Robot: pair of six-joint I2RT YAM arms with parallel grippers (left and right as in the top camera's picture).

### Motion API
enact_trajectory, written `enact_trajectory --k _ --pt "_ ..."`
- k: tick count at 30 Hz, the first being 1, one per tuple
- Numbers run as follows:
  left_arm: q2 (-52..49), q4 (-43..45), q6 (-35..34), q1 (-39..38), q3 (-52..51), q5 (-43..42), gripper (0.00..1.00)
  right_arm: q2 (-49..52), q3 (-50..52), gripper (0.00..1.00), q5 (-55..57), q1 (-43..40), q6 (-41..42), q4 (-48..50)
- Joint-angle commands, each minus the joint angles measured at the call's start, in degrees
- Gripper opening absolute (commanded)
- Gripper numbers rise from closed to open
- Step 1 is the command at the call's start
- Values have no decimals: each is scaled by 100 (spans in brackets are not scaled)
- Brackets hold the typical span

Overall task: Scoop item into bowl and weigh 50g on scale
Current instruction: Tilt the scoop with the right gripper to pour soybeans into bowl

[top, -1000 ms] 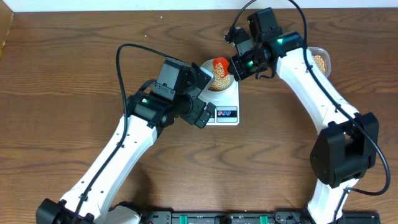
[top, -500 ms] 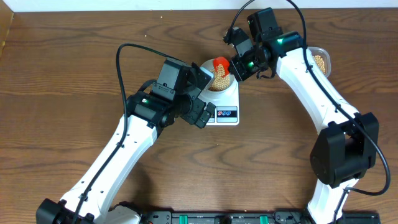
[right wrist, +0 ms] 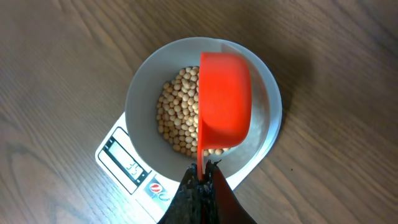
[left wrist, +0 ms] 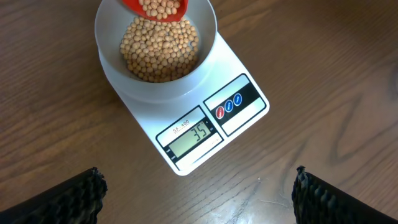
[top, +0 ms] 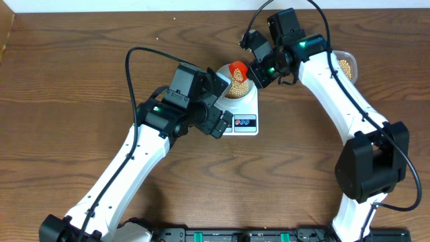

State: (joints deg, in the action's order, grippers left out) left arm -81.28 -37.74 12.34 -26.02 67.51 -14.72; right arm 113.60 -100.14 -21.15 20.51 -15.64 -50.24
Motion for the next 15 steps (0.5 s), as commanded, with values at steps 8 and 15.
enact_trajectory --k 8,15 --pt "-44 -22 94 24 0 -26 98 -153 -127 1 -39 59 -721 63" --pt "-44 -22 94 24 0 -26 98 -153 -127 1 -42 59 -872 144"
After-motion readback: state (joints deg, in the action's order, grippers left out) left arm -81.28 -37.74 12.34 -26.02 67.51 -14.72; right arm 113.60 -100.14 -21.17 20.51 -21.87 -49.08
